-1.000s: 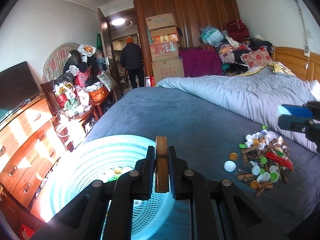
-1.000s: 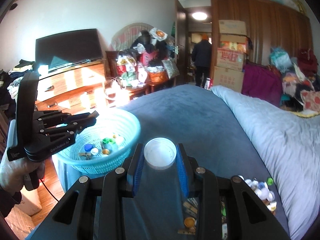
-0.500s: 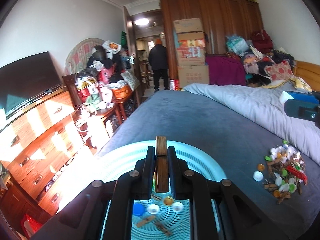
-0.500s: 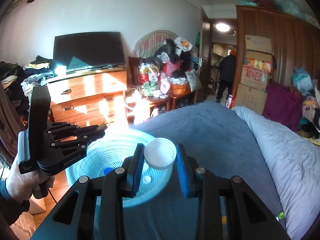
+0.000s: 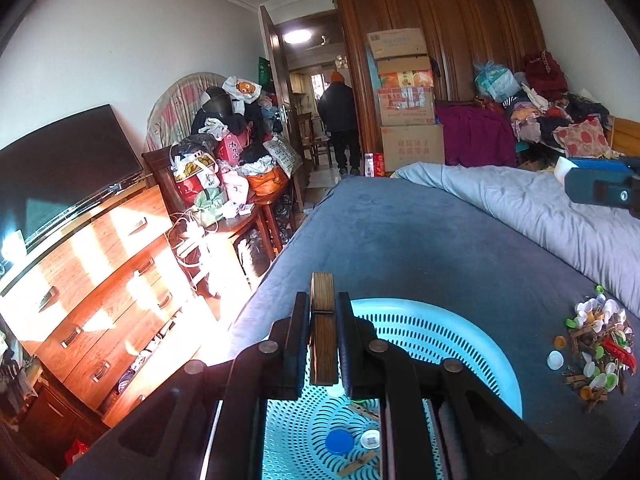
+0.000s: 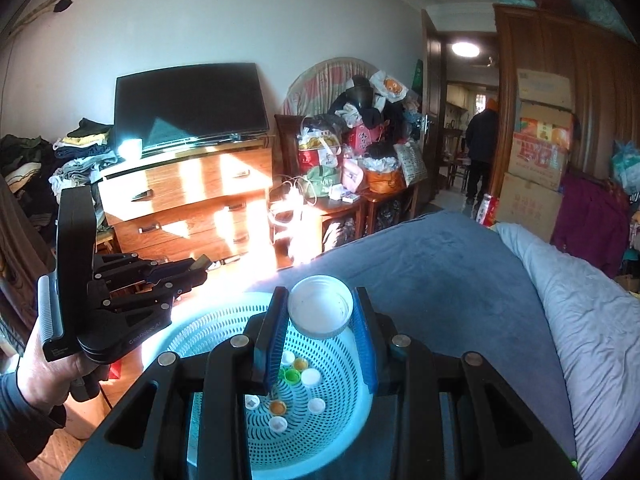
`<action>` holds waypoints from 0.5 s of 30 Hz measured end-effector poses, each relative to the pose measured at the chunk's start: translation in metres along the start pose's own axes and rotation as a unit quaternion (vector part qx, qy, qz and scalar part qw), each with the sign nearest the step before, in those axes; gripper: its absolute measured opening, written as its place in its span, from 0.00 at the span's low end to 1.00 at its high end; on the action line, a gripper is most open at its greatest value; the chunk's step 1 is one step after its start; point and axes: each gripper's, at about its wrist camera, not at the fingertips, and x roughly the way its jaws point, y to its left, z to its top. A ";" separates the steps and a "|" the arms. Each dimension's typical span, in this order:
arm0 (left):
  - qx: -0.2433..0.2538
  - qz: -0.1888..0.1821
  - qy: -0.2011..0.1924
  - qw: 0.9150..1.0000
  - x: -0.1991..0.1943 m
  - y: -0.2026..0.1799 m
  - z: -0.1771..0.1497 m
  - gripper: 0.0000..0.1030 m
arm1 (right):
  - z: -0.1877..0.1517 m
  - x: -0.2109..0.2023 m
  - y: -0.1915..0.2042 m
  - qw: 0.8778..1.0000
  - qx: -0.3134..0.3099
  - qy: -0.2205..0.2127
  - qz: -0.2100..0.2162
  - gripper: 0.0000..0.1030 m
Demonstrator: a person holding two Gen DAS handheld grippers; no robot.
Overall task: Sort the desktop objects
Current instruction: 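Carry the clothespin and white cap over the light-blue basket, then open both grippers to drop the clothespin and cap into the basket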
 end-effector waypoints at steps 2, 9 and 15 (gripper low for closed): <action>0.003 -0.008 0.020 1.000 0.010 0.003 0.001 0.13 | 0.005 0.010 -0.003 1.000 0.012 0.012 0.013 0.29; 0.016 -0.048 0.092 0.994 0.043 0.000 -0.008 0.13 | 0.002 0.041 -0.009 0.994 0.054 0.067 0.064 0.29; 0.020 -0.054 0.100 0.993 0.050 -0.005 -0.010 0.13 | -0.003 0.046 -0.011 0.993 0.059 0.074 0.070 0.29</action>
